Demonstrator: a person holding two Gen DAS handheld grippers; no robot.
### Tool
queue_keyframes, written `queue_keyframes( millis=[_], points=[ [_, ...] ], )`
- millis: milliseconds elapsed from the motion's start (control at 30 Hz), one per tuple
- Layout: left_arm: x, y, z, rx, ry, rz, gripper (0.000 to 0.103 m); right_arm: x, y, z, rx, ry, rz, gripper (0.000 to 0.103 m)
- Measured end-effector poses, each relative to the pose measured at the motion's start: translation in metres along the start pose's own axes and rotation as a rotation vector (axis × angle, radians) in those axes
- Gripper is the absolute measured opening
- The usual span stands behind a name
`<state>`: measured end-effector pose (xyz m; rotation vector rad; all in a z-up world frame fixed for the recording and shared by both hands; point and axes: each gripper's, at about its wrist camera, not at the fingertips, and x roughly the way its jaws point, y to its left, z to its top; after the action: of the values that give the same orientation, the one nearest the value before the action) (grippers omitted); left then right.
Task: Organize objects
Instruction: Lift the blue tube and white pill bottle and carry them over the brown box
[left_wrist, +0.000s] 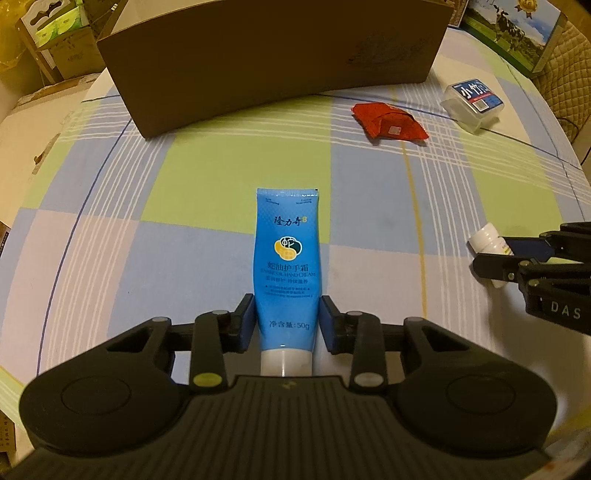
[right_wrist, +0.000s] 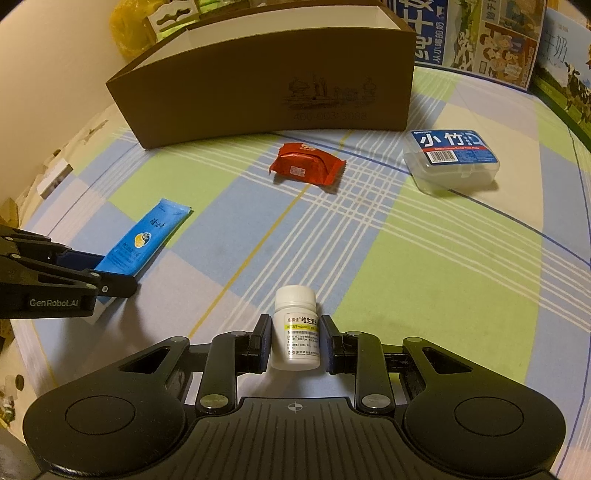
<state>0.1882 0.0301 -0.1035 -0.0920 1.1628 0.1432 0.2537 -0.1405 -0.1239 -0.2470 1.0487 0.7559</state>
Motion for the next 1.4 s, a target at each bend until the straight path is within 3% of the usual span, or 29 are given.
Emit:
queue_keyframes(
  millis=[400, 800, 1100, 1400],
  points=[
    [-0.018, 0.011, 0.002, -0.016, -0.043, -0.015, 0.031, -0.011, 0.005, 0.011, 0.006, -0.042, 0.044, 0.024],
    [-0.055, 0.024, 0.029, -0.032, -0.15, -0.033, 0.031, -0.027, 0.015, 0.046, 0.015, -0.116, 0.089, 0.024],
    [-0.074, 0.038, 0.062, -0.028, -0.218, -0.043, 0.031, -0.034, 0.023, 0.097, 0.006, -0.197, 0.132, 0.024],
    [-0.083, 0.062, 0.119, -0.033, -0.296, -0.027, 0.031, -0.025, 0.025, 0.171, 0.033, -0.27, 0.188, 0.024]
  ],
)
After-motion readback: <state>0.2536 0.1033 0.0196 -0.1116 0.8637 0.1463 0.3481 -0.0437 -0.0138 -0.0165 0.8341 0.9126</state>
